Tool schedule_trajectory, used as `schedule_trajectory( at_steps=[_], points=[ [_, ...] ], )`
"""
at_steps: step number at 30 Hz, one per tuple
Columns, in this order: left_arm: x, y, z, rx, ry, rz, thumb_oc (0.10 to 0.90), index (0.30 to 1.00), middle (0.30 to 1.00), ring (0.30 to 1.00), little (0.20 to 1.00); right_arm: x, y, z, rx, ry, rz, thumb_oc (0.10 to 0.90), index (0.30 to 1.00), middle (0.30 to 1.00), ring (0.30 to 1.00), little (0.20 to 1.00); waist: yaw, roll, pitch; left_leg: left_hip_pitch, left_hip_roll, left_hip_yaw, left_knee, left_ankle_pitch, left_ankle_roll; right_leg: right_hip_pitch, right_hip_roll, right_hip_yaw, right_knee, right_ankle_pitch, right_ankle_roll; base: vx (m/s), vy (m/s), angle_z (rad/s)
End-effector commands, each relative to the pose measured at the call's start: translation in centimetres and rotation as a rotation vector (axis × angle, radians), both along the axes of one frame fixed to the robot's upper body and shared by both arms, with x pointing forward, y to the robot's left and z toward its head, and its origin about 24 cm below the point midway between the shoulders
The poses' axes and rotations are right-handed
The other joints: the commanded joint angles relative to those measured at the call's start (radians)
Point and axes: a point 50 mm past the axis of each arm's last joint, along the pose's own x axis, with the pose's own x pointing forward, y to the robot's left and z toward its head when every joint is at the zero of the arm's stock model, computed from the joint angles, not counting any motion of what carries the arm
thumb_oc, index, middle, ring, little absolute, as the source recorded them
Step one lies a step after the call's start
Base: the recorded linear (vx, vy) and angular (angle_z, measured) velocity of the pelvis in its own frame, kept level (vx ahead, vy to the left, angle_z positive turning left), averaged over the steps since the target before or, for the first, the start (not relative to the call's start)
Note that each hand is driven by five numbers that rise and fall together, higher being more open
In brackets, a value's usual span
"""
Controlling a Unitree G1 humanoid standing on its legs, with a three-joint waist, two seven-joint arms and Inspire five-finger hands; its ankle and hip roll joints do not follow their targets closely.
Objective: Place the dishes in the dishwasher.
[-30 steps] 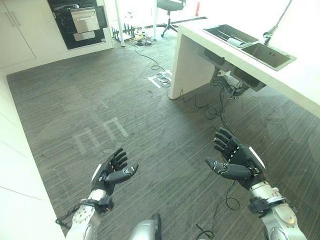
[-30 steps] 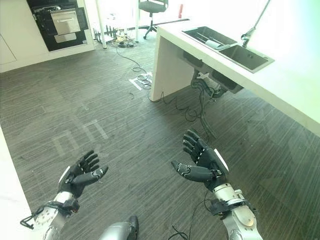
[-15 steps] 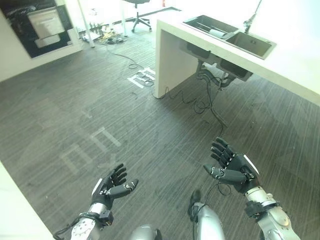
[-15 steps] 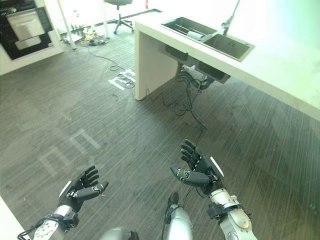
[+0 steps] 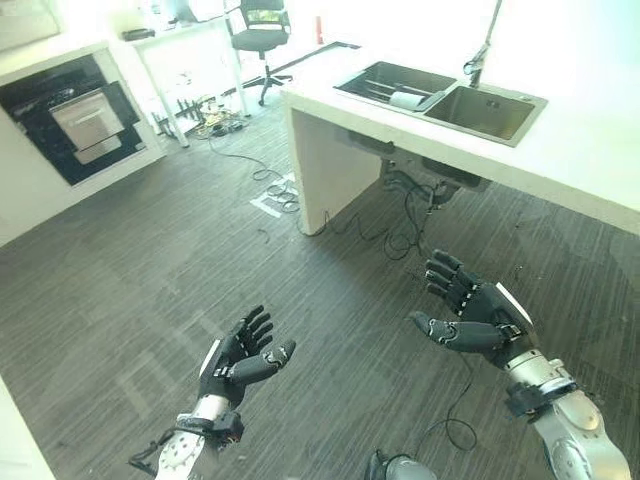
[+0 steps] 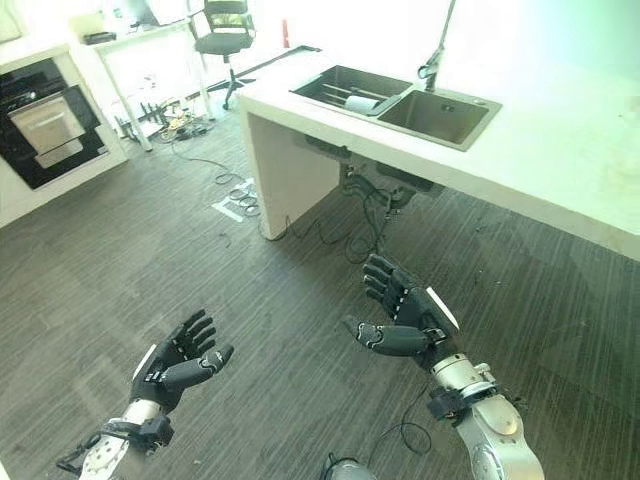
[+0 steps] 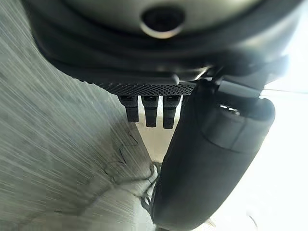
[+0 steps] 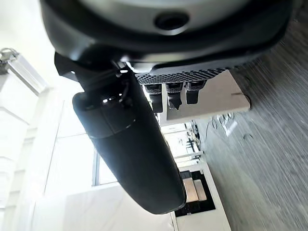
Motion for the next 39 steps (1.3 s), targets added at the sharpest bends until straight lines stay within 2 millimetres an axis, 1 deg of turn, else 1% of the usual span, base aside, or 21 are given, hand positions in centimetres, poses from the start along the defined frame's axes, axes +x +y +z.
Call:
schedule_trajectory(
  at_steps=[1,2,3,6,8,9,10,14,17,18,21,22,24,26,27,29,31,32,33,35,39],
  points=[
    [1.6,1.0,5.1,0.033,-0.307,0.009,0.8,0.9,0.9,0.9,0.9,0.5,0.4,4.7,-0.016,-0.267,0.062,0.8,0.9,0.9,0.9,0.9,0.005,-0.007,0.022,0.131,-0.036,0.086,-0.404,0.034,0.045,0.018,-0.071,0.018,-0.015,-0.027,0.18,0.23,-0.009,-0.53],
    [1.5,1.3,5.4,0.03,-0.324,0.022,0.8,0.9,0.9,0.9,0.9,0.7,0.5,4.8,-0.016,-0.271,0.072,0.8,0.9,0.9,0.9,0.9,0.006,-0.004,0.024,0.16,-0.04,0.111,-0.504,0.04,0.045,0.024,-0.064,0.026,-0.015,-0.032,0.186,0.33,0.074,-0.51],
    [1.4,1.7,5.9,0.039,-0.353,0.033,0.8,0.9,0.9,0.9,0.9,0.8,0.8,4.8,-0.016,-0.272,0.085,0.8,0.9,0.9,0.9,0.9,0.005,0.009,0.019,0.206,-0.037,0.128,-0.714,0.062,0.036,0.03,-0.049,0.038,-0.015,-0.038,0.2,0.31,0.126,-0.55],
    [1.1,2.1,7.0,0.061,-0.413,0.048,0.8,0.9,0.9,0.9,0.9,0.5,1.4,4.7,-0.011,-0.27,0.1,0.8,0.9,0.9,0.9,0.9,0.005,0.06,0.012,0.092,0.025,0.033,-0.714,-0.018,0.002,0.048,0.003,0.045,-0.015,-0.058,0.212,0.25,0.143,-0.22],
    [1.0,2.1,7.4,0.059,-0.439,0.048,0.8,0.9,0.9,0.9,0.9,0.2,1.5,4.7,-0.015,-0.272,0.099,0.8,0.9,0.9,0.9,0.9,0.011,0.071,0.006,0.044,0.051,0.003,-0.714,0.022,-0.024,0.058,0.015,0.048,-0.015,-0.071,0.205,0.26,0.143,0.1],
    [0.8,2.1,8.0,0.073,-0.487,0.051,0.8,0.9,0.9,0.9,0.9,-0.1,1.4,4.9,-0.023,-0.278,0.097,0.8,0.9,0.9,0.9,0.9,0.025,0.084,0.009,-0.022,0.079,-0.032,-0.714,0.082,-0.048,0.093,0.036,0.049,-0.015,-0.111,0.189,0.34,0.231,0.18],
    [0.8,2.2,8.3,0.081,-0.505,0.053,0.8,0.9,0.9,0.9,0.9,-0.2,1.3,5.1,-0.024,-0.28,0.095,0.8,0.9,0.9,0.9,0.9,0.031,0.087,0.01,-0.044,0.085,-0.037,-0.714,0.08,-0.049,0.108,0.034,0.043,-0.015,-0.124,0.188,0.41,0.282,0.04],
    [1.4,2.7,9.4,0.119,-0.546,0.076,0.8,0.9,0.9,0.9,0.9,-0.1,1.5,5.5,0.0,-0.283,0.108,0.8,0.9,0.9,0.9,0.9,0.034,0.078,-0.001,-0.015,0.069,-0.037,-0.714,0.02,-0.016,0.167,-0.008,0.039,-0.015,-0.145,0.219,0.3,0.258,-0.09],
    [2.4,2.6,10.4,0.158,-0.57,0.053,0.8,0.9,0.9,0.9,0.9,-0.2,1.7,5.5,0.045,-0.29,0.09,0.8,0.9,0.9,0.9,0.9,0.041,0.053,-0.028,0.015,0.019,-0.061,-0.714,-0.026,0.024,0.199,-0.06,0.016,-0.015,-0.129,0.263,0.33,0.298,0.01],
    [3.0,2.5,10.6,0.162,-0.573,0.038,0.8,0.9,0.9,0.9,0.9,-0.2,1.8,5.4,0.066,-0.302,0.071,0.8,0.9,0.9,0.9,0.9,0.049,0.033,-0.039,0.026,-0.022,-0.083,-0.714,-0.048,0.052,0.216,-0.092,-0.005,-0.015,-0.058,0.292,0.38,0.346,0.27],
    [3.2,2.2,10.8,0.186,-0.578,0.005,0.8,0.9,0.9,0.9,0.9,0.0,1.9,5.5,0.068,-0.318,0.024,0.8,0.9,0.9,0.9,0.9,0.054,0.029,-0.042,0.044,-0.072,-0.118,-0.714,-0.07,0.09,0.241,-0.101,-0.029,-0.015,0.103,0.311,0.31,0.279,0.36],
    [3.3,1.9,10.9,0.195,-0.578,-0.008,0.8,0.9,0.9,0.9,0.9,0.2,2.0,5.5,0.084,-0.323,0.011,0.8,0.9,0.9,0.9,0.9,0.051,0.038,-0.041,0.054,-0.086,-0.135,-0.714,-0.077,0.108,0.235,-0.09,-0.024,0.047,0.159,0.311,0.3,0.286,0.29],
    [3.2,1.6,11.0,0.212,-0.584,-0.017,0.8,0.9,0.9,0.9,0.9,0.3,2.2,5.5,0.105,-0.332,0.004,0.8,0.9,0.9,0.9,0.9,0.048,0.049,-0.037,0.071,-0.1,-0.14,-0.714,-0.092,0.127,0.17,-0.098,-0.009,0.228,0.187,0.304,0.24,0.258,0.29],
    [3.1,1.4,11.0,0.24,-0.587,-0.01,0.8,0.9,0.9,0.9,0.9,0.5,2.6,5.3,0.114,-0.323,0.006,0.8,0.9,0.9,0.9,0.9,0.044,0.061,-0.029,0.089,-0.092,-0.118,-0.714,-0.101,0.131,0.107,-0.096,-0.016,0.266,0.146,0.273,0.23,0.126,0.03],
    [3.2,1.5,11.0,0.246,-0.574,0.001,0.8,0.9,0.9,0.9,0.9,0.7,2.6,5.0,0.119,-0.301,0.003,0.8,0.9,0.9,0.9,0.9,0.044,0.055,-0.023,0.098,-0.093,-0.107,-0.714,-0.101,0.125,0.109,-0.056,-0.036,0.161,0.09,0.259,0.27,-0.028,-0.28],
    [3.4,1.6,10.8,0.258,-0.547,0.023,0.8,0.9,0.9,0.9,0.9,0.8,2.6,4.8,0.125,-0.28,0.005,0.8,0.9,0.9,0.9,0.9,0.038,0.049,-0.017,0.107,-0.09,-0.097,-0.714,-0.101,0.117,0.129,0.006,-0.054,-0.012,0.063,0.249,0.27,-0.077,-0.26],
    [3.4,1.8,10.9,0.26,-0.544,0.021,0.8,0.9,0.9,0.9,0.9,0.5,2.1,4.8,0.127,-0.282,0.011,0.8,0.9,0.9,0.9,0.9,0.03,0.021,-0.001,0.127,-0.105,-0.063,-0.714,-0.116,0.114,0.032,-0.031,-0.07,-0.015,0.031,0.254,0.21,-0.113,-0.09],
    [3.3,1.8,10.9,0.274,-0.546,0.023,0.8,0.9,0.9,0.9,0.9,0.4,1.9,4.8,0.129,-0.285,0.014,0.8,0.9,0.9,0.9,0.9,0.022,0.009,0.006,0.143,-0.113,-0.048,-0.714,-0.132,0.115,-0.027,-0.056,-0.064,-0.015,0.054,0.27,0.45,-0.208,-0.49],
    [3.1,1.8,11.0,0.292,-0.547,0.031,0.8,0.9,0.9,0.9,0.9,0.0,1.5,4.8,0.141,-0.296,0.018,0.8,0.9,0.9,0.9,0.9,-0.01,0.006,0.023,0.192,-0.124,-0.047,-0.714,-0.169,0.125,-0.168,-0.082,0.003,-0.015,0.11,0.297,0.42,-0.195,-0.78],
    [3.2,1.6,11.1,0.295,-0.549,0.031,0.8,0.9,0.9,0.9,0.9,-0.3,1.4,4.9,0.137,-0.301,0.015,0.8,0.9,0.9,0.9,0.9,-0.031,0.008,0.03,0.218,-0.133,-0.059,-0.714,-0.186,0.133,-0.238,-0.085,0.031,-0.015,0.119,0.301,0.37,-0.195,-0.26],
    [3.5,1.3,11.7,0.29,-0.582,0.027,0.8,0.9,0.9,0.9,0.9,-0.5,1.1,5.5,0.117,-0.332,0.001,0.8,0.9,0.9,0.9,0.9,-0.056,0.004,0.015,0.284,-0.148,-0.057,-0.714,-0.244,0.156,-0.217,-0.09,0.038,-0.015,0.139,0.31,0.42,-0.27,0.4]
  ],
)
